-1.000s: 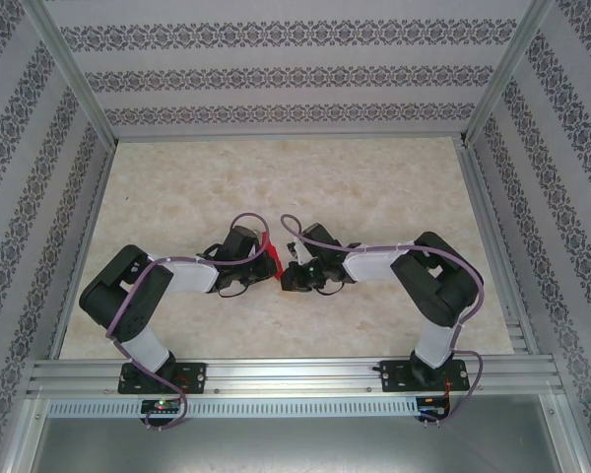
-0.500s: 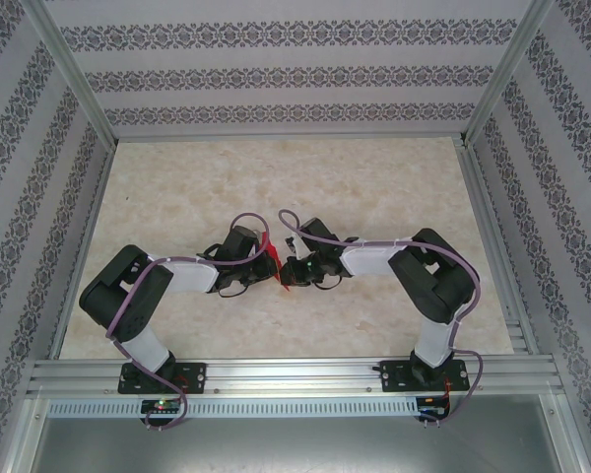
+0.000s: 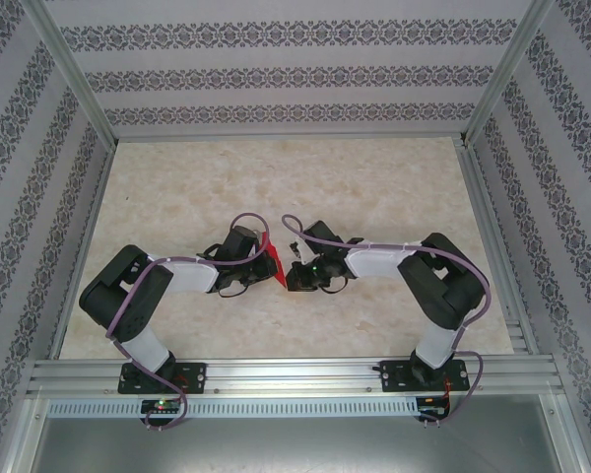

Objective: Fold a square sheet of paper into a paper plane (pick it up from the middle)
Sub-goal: Fold the wing for the fifth time at the center of the table.

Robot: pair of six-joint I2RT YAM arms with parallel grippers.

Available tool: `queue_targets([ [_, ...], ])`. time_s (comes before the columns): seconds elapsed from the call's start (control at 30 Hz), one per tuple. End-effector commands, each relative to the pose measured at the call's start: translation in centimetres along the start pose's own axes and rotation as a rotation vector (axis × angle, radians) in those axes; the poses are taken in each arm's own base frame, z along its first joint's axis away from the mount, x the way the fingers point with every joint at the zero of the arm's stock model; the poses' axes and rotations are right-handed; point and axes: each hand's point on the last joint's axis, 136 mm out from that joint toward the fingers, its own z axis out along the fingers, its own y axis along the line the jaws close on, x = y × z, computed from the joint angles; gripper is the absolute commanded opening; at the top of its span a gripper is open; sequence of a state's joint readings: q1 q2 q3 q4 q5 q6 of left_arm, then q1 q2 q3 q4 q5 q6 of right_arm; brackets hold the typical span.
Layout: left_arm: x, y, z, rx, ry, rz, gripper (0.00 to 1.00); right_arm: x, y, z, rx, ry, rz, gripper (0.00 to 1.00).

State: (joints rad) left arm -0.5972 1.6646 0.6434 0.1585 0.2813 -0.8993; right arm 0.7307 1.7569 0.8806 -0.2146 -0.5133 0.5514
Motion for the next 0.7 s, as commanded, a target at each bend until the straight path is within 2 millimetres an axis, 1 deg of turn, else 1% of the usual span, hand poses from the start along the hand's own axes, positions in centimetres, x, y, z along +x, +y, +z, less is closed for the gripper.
queue_targets([
  [0.0,1.2,2.8,0.1,-0.111,0.018,-0.025,0.09,-1.5,1.2,-1.2,0.004,-0.043,-0.033,0.09],
  [0.07,1.2,2.8,0.1,-0.112,0.020,-0.025,0.09,-2.4,1.7,-0.7,-0.015,-0.047,-0.033,0.09],
  [0.13,1.2,2.7,0.1,-0.109,0.021,-0.025,0.09,-2.8,2.0,0.0,-0.034,-0.036,-0.024,0.09],
  [0.23,1.2,2.6,0.1,-0.107,0.022,-0.025,0.09,-2.6,1.7,1.2,-0.032,-0.012,-0.016,0.09],
  [0.33,1.1,2.4,0.1,-0.100,0.022,-0.021,0.09,-2.0,1.1,2.0,-0.023,0.016,-0.008,0.09],
  [0.4,1.1,2.2,0.1,-0.091,0.023,-0.015,0.09,-1.3,0.3,2.4,-0.002,0.035,-0.002,0.09],
  [0.53,0.4,1.2,-0.2,-0.067,0.015,0.016,0.09,0.5,-2.3,2.9,0.086,0.077,0.023,0.08],
  [0.6,0.0,0.2,-0.5,-0.043,0.010,0.049,0.10,1.4,-3.6,2.9,0.131,0.097,0.032,0.08],
  [0.67,-0.8,-1.0,-1.0,-0.011,0.000,0.087,0.11,2.3,-4.3,2.9,0.147,0.114,0.038,0.08],
])
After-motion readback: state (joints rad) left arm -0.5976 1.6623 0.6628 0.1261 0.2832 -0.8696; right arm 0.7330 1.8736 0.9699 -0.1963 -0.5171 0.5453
